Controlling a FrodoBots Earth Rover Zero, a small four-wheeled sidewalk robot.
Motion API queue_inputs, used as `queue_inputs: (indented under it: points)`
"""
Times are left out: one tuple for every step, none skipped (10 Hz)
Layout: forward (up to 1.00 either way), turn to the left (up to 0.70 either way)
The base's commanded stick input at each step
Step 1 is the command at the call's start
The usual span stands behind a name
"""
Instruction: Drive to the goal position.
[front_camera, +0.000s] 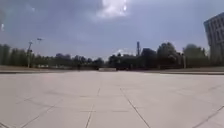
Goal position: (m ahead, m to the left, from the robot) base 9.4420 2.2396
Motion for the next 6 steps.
queue_inputs:
  points:
    - [0.7, 0.0]
    - [0.7, 0.0]
    - [0.7, 0.0]
    - [0.7, 0.0]
    - [0.7, 0.0]
    - [0.7, 0.0]
